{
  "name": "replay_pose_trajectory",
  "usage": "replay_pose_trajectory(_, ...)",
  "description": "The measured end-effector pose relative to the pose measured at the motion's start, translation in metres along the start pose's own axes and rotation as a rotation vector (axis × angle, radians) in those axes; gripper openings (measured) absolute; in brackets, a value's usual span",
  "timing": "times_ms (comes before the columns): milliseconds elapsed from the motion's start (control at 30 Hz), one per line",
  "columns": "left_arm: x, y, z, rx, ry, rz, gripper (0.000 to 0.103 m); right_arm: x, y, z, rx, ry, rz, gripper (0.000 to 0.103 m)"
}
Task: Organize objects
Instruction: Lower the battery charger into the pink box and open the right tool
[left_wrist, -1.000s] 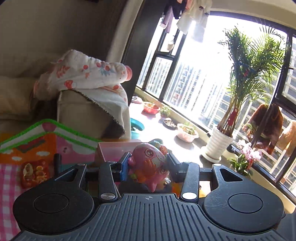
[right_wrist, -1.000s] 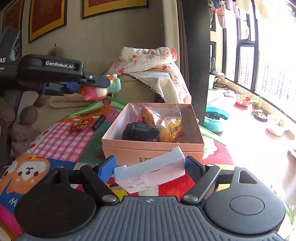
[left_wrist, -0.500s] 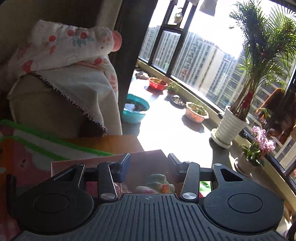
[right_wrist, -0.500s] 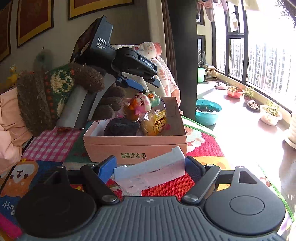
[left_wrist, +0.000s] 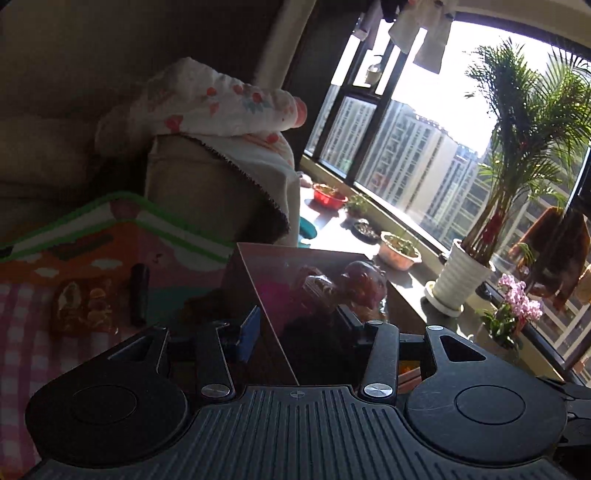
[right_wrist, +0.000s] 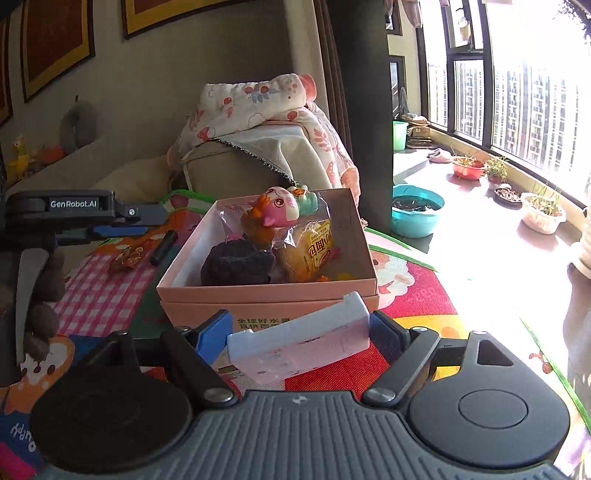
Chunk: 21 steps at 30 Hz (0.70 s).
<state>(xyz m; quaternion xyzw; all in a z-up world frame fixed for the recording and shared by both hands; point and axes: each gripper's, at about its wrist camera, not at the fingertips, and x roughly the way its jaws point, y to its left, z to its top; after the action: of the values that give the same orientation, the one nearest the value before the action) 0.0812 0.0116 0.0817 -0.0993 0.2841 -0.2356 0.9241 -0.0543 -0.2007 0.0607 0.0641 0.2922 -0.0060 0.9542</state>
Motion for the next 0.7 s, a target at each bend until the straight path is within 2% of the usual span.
replay_pose_trajectory(67, -0.008, 0.004, -0.017, -0.001, 0.013, 0.022, 0.049, -0.001, 0.003, 0.01, -0.014, -0.024, -0.008, 0.081)
replay_pose_trajectory(200, -0.017, 0.02, -0.04, -0.087, 0.046, 0.019, 0.049, -0.002, 0.007, 0.023, -0.024, -0.046, -0.025, 0.081)
replay_pose_trajectory(367, -0.023, 0.031, -0.045, -0.116, 0.047, 0.029, 0.049, 0.008, 0.005, 0.034, 0.021, -0.022, -0.013, 0.081)
replay_pose_trajectory(500, -0.029, 0.031, -0.047, -0.134, 0.033, 0.023, 0.049, 0.019, -0.001, 0.061, 0.047, -0.034, 0.006, 0.081)
replay_pose_trajectory(567, -0.031, 0.029, -0.049, -0.137, 0.031, 0.01, 0.049, 0.032, -0.007, 0.076, 0.082, -0.01, 0.025, 0.082)
replay_pose_trajectory(633, -0.033, 0.027, -0.05, -0.136, 0.034, 0.002, 0.049, 0.053, -0.013, 0.087, 0.111, 0.063, 0.03, 0.083)
replay_pose_trajectory(700, -0.036, 0.027, -0.052, -0.136, 0.032, 0.0, 0.049, 0.065, -0.018, 0.091, 0.127, 0.095, 0.036, 0.083)
